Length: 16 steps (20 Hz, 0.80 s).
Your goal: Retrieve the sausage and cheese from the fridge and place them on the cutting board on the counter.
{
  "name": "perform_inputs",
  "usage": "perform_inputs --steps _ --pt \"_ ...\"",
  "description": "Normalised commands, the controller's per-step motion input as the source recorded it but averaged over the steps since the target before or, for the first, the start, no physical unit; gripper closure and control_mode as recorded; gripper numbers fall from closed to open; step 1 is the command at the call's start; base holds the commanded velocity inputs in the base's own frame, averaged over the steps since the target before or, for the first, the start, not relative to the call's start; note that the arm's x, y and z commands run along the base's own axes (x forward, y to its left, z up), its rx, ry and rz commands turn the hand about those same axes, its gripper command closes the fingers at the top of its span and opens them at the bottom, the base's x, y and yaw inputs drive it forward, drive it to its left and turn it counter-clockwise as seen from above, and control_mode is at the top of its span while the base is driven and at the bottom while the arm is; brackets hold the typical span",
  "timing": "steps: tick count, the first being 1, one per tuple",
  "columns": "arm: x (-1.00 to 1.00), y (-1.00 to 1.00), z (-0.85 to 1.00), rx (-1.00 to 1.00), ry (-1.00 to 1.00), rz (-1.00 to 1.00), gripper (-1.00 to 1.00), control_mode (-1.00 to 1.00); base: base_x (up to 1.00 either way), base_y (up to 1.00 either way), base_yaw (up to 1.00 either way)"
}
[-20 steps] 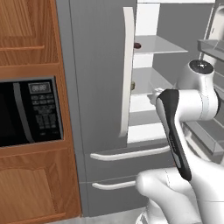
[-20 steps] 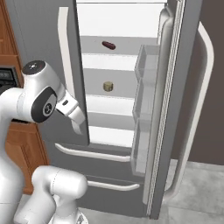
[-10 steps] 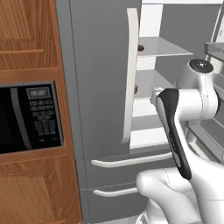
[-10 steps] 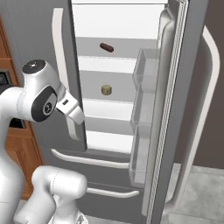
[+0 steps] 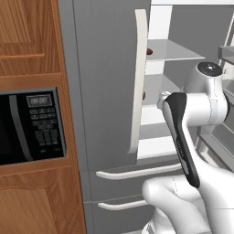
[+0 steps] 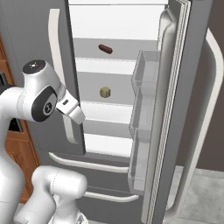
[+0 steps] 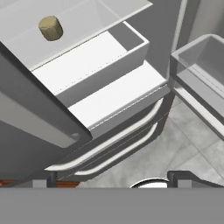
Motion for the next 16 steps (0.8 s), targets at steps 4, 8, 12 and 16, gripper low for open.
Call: perform_inputs --steps 4,8,12,16 --pt "0.0 0.0 0.0 0.0 0.0 0.0 -1.0 1.0 0.0 0.0 0.0" --pt "0.0 0.0 0.0 0.0 0.0 0.0 -1.0 1.0 0.0 0.0 0.0" --pt "0.0 0.0 0.0 0.0 0.0 0.0 -1.0 1.0 0.0 0.0 0.0" --pt "0.0 0.0 0.0 0.0 0.0 0.0 -1.0 1.0 0.0 0.0 0.0"
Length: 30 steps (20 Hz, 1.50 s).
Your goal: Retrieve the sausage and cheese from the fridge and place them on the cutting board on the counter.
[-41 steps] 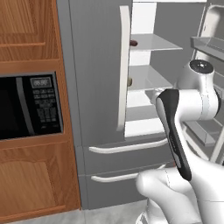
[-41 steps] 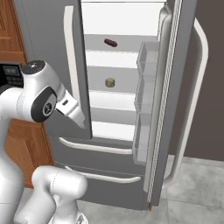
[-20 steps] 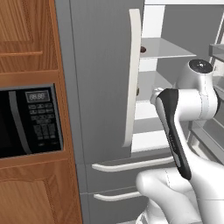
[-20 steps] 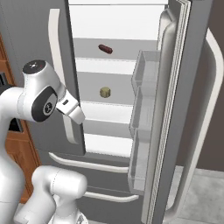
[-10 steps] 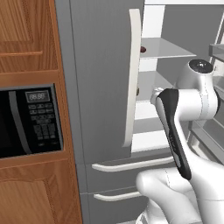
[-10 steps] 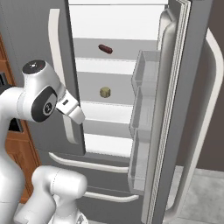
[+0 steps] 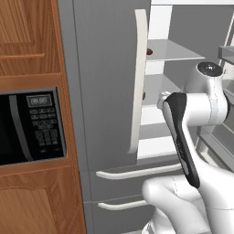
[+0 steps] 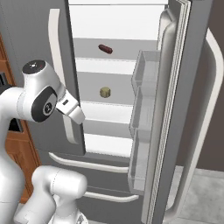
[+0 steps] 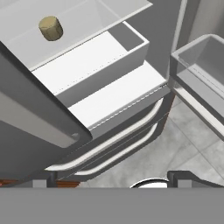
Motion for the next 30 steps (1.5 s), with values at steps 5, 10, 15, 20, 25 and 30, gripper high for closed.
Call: perform_inputs --steps 5,10,15,20,25,30 --pt "0.0 0.0 0.0 0.0 0.0 0.0 -1.0 -1.0 0.0 0.0 0.0" --pt "0.0 0.0 0.0 0.0 0.0 0.0 -1.0 -1.0 0.0 0.0 0.0" --pt "0.08 -0.01 -0.03 0.0 0.0 0.0 -1.0 -1.0 0.0 0.0 0.0" --pt "0.57 -0.25 -0.03 0.0 0.03 0.02 -1.0 -1.0 0.0 0.0 0.0" --pt "0.07 -0.23 0.0 0.0 -0.06 0.2 -1.0 -1.0 0.0 0.0 0.0" --pt "0.34 -0.07 0.0 0.0 -0.1 0.2 -1.0 -1.0 0.0 0.0 0.0"
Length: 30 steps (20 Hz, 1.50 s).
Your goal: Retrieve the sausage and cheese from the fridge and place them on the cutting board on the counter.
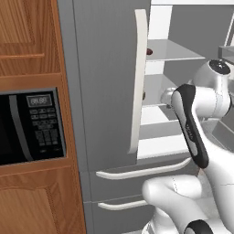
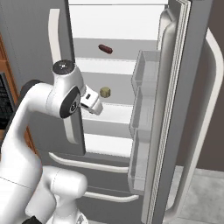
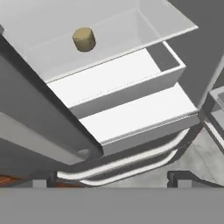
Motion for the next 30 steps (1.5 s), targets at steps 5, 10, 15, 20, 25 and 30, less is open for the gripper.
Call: perform_inputs --steps 5,10,15,20,25,30 --pt "0.36 -0.02 0.0 0.0 -0.2 0.23 -1.0 -1.0 0.0 0.0 0.0" --pt "0.49 -0.02 0.0 -0.03 -0.19 0.17 -1.0 -1.0 0.0 0.0 0.0" --pt "0.39 -0.06 0.0 -0.07 -0.1 0.13 -1.0 -1.0 0.0 0.0 0.0" --pt "0.74 0.0 0.0 -0.06 -0.01 0.11 -1.0 -1.0 0.0 0.0 0.0" --pt "0.68 -0.02 0.0 -0.07 0.0 0.1 -1.0 -1.0 0.0 0.0 0.0" --pt "0.19 -0.13 -0.25 -0.13 0.0 0.14 -1.0 -1.0 0.0 0.0 0.0"
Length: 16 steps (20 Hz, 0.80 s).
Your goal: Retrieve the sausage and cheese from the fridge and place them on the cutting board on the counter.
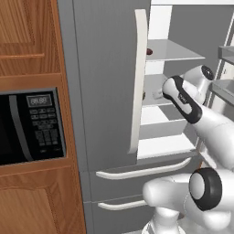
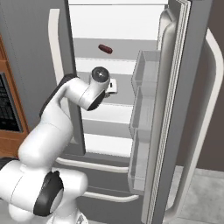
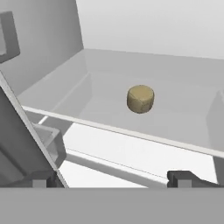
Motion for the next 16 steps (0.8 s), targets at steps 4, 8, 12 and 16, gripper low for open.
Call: perform_inputs --steps 4,8,12,16 --pt "0.36 0.0 -0.27 -0.14 0.0 0.11 -1.0 -1.0 0.0 0.0 0.0" --pt "0.42 0.0 -0.16 -0.09 0.0 0.07 -1.0 -1.0 0.0 0.0 0.0" --pt "0.31 0.0 -0.01 -0.03 0.0 0.05 -1.0 -1.0 0.0 0.0 0.0" --pt "0.31 0.0 -0.01 0.0 0.0 0.0 -1.0 -1.0 0.0 0.0 0.0"
